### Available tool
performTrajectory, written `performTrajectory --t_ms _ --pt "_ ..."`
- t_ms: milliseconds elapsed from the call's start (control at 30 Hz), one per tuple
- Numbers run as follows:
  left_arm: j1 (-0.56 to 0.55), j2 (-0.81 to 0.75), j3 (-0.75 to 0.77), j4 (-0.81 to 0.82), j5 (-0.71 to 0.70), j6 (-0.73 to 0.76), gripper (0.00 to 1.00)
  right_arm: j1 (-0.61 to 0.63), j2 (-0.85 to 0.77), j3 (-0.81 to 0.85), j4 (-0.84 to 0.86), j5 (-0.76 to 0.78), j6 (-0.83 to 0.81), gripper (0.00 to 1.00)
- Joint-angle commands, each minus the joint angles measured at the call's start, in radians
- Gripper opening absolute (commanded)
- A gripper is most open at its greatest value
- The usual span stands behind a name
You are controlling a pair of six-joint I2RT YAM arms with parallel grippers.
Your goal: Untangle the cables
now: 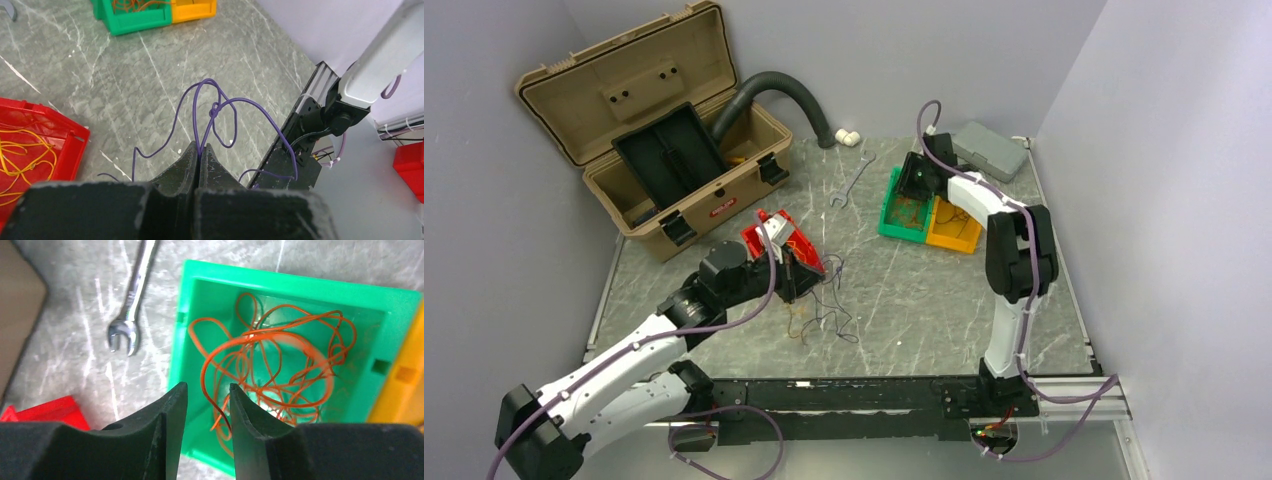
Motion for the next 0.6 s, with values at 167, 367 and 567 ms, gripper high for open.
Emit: performTrajectory --t_ms 167,367,567 --pt "-0.002 0.095 0.104 0.027 0.028 -0.025 0.0 0.005 -0.282 -0.055 -0.055 0.075 -0.069 0.57" --pt "-0.001 0.176 0.134 0.061 0.076 -0.031 0.0 0.037 -0.516 -0.287 0.023 -0.051 -0.133 0.93" --pt "0.0 0.249 0.19 0.041 0.111 -0.003 0.0 0.155 -0.803 -0.647 0.249 -0.265 -0.218 0.99"
